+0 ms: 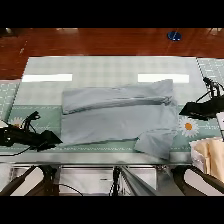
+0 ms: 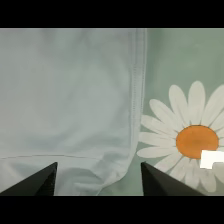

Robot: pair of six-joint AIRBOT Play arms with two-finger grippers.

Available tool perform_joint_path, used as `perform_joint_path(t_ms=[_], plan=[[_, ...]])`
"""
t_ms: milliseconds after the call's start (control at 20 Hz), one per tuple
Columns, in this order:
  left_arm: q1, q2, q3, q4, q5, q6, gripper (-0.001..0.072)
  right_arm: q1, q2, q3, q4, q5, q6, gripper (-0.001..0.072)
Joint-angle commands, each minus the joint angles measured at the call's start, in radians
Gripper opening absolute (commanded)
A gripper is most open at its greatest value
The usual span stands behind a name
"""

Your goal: Fold the shirts.

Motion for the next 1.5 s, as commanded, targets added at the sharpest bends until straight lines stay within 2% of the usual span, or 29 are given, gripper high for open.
perform_joint_path(t_ms=[0,100,150,200,250,350,550,700,900,1050,1250,1350,1450], plan=[[-0.011,-0.111,0.003,-0.008,0.083,-0.005,0.0551,-0.002,0.005,-0.003,0.008,0.034,-0.002,0.0578],[-0.041,-0.147,0.003,-0.032,0.151,-0.037,0.0496,-0.002,0.017,-0.003,0.008,0.046,-0.001,0.0577],[-0.069,-0.157,0.003,-0.060,0.198,-0.042,0.0432,-0.002,0.028,-0.003,0.008,0.046,0.005,0.0577],[-0.099,-0.161,0.003,-0.076,0.244,-0.055,0.0330,-0.002,0.040,-0.003,0.008,0.047,0.011,0.0575],[-0.130,-0.161,0.003,-0.075,0.290,-0.089,0.0177,-0.003,0.055,-0.003,0.008,0.055,0.021,0.0574],[-0.159,-0.161,0.004,-0.073,0.313,-0.078,0.0026,-0.003,0.093,-0.003,0.005,0.076,0.022,0.0574],[-0.142,-0.151,0.004,-0.031,0.222,-0.006,0.0025,-0.003,0.163,-0.003,-0.044,0.081,0.040,0.0574],[-0.128,-0.120,0.004,-0.027,0.190,0.008,0.0025,-0.033,0.154,-0.024,-0.166,0.099,0.035,0.0581],[-0.126,-0.100,0.004,-0.026,0.185,0.019,0.0025,-0.198,0.147,-0.166,0.043,0.111,-0.031,0.0570],[-0.126,-0.100,0.004,-0.026,0.192,0.022,0.0025,-0.229,0.147,-0.265,0.047,0.093,-0.033,0.0570],[-0.126,-0.100,0.004,-0.026,0.192,0.023,0.0026,-0.227,0.147,-0.385,0.126,-0.006,-0.033,0.0563],[-0.126,-0.100,0.004,-0.026,0.192,0.023,0.0025,-0.227,0.147,-0.429,0.187,-0.072,-0.032,0.0516],[-0.126,-0.100,0.004,-0.026,0.192,0.023,0.0026,-0.227,0.147,-0.463,0.216,-0.134,-0.019,0.0516]])
